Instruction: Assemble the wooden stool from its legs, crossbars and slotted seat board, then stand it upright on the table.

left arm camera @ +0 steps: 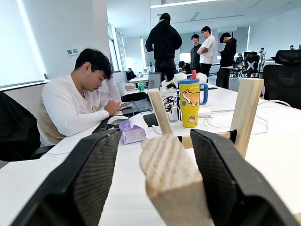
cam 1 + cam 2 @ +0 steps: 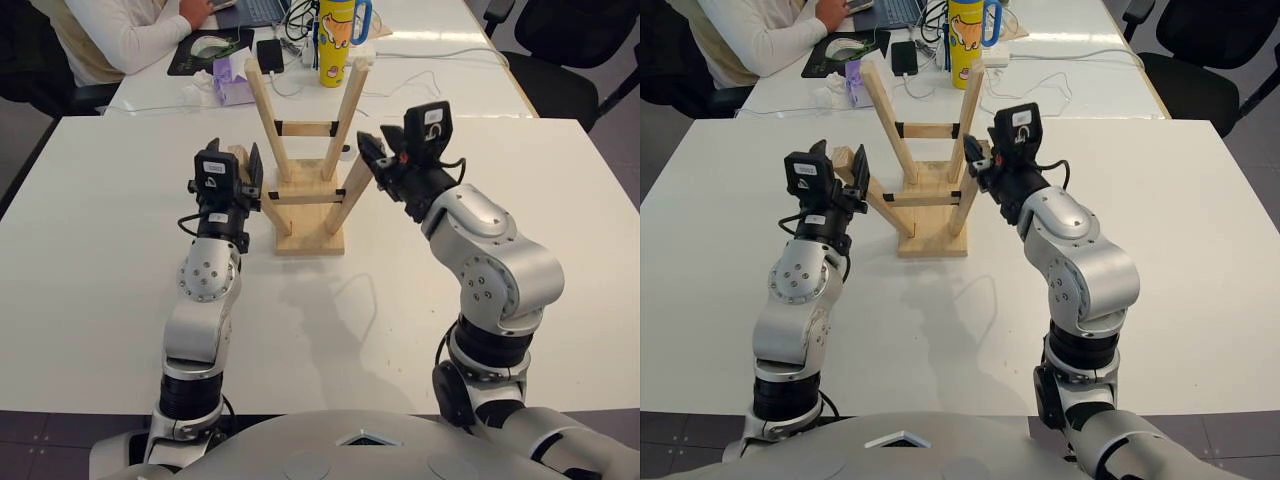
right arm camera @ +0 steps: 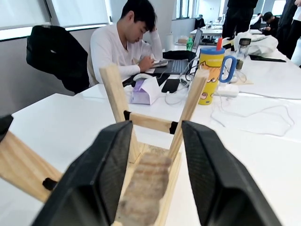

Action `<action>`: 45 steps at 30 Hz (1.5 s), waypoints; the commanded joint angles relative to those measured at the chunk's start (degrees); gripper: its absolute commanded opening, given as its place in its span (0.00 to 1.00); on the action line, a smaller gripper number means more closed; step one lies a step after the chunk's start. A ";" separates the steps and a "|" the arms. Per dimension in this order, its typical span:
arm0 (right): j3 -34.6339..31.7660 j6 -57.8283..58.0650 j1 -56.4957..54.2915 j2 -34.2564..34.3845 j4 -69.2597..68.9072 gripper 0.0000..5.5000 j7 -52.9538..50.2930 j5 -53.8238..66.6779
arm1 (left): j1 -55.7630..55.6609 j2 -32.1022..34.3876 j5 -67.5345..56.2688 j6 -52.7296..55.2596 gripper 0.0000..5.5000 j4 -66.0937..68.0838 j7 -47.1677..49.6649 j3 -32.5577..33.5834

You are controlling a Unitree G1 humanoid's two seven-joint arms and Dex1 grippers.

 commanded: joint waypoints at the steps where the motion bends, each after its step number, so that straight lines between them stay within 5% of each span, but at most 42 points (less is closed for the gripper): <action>1: -1.55 -3.54 -2.56 0.43 0.10 0.35 -0.64 -0.01 | -2.97 0.85 1.26 -0.86 0.50 -3.03 -0.53 1.29; 8: -1.45 -13.36 -9.93 -0.70 4.47 0.32 1.09 -0.33 | -17.27 0.89 -5.05 2.12 0.50 -5.52 -2.66 8.83; 17: -2.44 -25.96 -21.57 -2.64 17.78 0.08 3.08 -1.76 | -31.30 5.19 -15.34 11.53 0.26 0.19 -4.20 20.60; 23: 10.68 -7.42 -4.33 -10.69 22.58 0.00 8.92 -3.55 | -14.55 2.10 -15.33 20.84 0.09 8.95 -5.98 10.69; 27: 11.46 -1.25 -0.75 -10.81 21.00 0.00 9.61 -1.95 | -4.71 2.68 -11.66 14.97 0.00 17.93 -7.18 4.63; 31: 11.63 -3.59 -2.81 -11.17 20.73 0.00 9.52 -3.09 | -7.94 3.49 -11.59 12.00 0.00 15.95 -6.38 6.46; 45: -5.84 -27.75 -16.09 -0.98 17.79 0.00 -0.19 -1.19 | -29.45 3.02 -19.17 10.32 0.00 7.57 -3.39 17.84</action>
